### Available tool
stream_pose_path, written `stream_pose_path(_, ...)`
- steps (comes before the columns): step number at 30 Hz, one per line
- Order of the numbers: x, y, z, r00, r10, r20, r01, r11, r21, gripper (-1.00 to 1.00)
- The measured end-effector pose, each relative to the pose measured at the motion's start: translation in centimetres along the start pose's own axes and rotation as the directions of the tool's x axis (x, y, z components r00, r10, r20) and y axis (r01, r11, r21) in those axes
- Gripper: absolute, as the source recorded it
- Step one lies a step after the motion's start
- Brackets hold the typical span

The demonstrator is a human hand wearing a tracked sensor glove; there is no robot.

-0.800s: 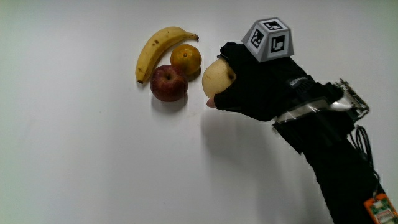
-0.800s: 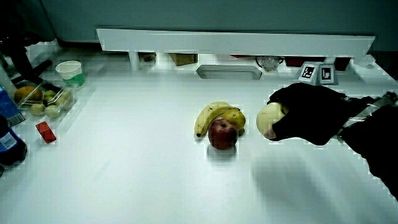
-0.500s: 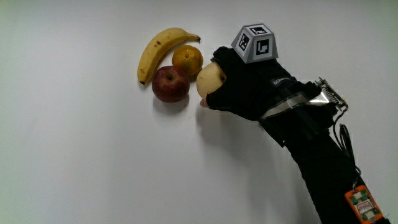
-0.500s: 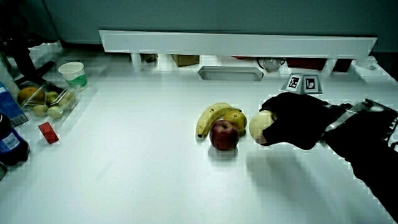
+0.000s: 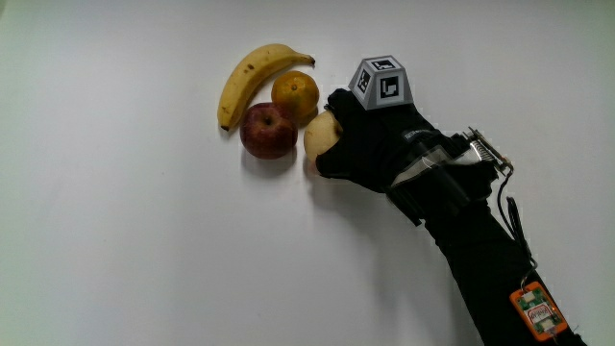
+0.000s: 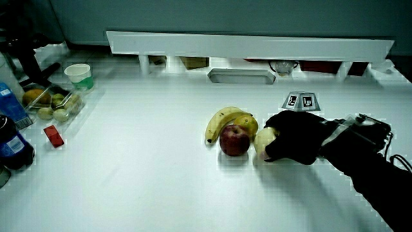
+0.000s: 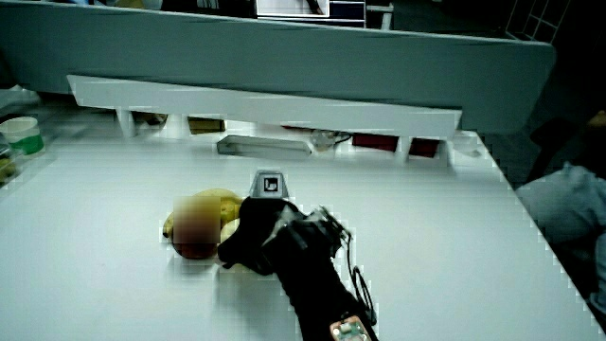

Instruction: Place pear no leg

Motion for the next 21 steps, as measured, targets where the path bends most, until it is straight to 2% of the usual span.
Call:
stream_pose_path(2, 0.31, 0.31, -0.27, 1.000, -0.006, 0.000, 0.006, 1.0000, 0.005, 0.00)
stream_pose_path(3, 0.47, 0.26, -0.29, 1.000, -0.007, -0.023, 0.007, 1.0000, 0.001, 0.00)
stream_pose_path(4, 0.58, 0.34, -0.27, 1.000, -0.020, -0.015, 0.021, 0.9996, 0.017, 0.00)
stream_pose_path(5, 0.55, 0.38, -0.26, 1.000, -0.016, -0.022, 0.016, 0.9999, -0.007, 0.00)
stream_pose_path(11, 0.31, 0.39, -0.49, 0.999, -0.029, -0.014, 0.028, 0.9991, -0.031, 0.00)
stream_pose_path(12, 0.22, 0.26, -0.45, 1.000, -0.029, -0.011, 0.029, 0.9994, -0.018, -0.06)
stream_pose_path(16, 0.35, 0.30, -0.77, 0.999, -0.017, -0.035, 0.016, 0.9992, -0.038, -0.28)
stream_pose_path(19, 0.26, 0.28, -0.82, 0.999, -0.030, -0.015, 0.029, 0.9989, -0.038, -0.44)
stream_pose_path(21, 0.29, 0.22, -0.90, 1.000, -0.020, -0.012, 0.020, 0.9979, -0.062, -0.56)
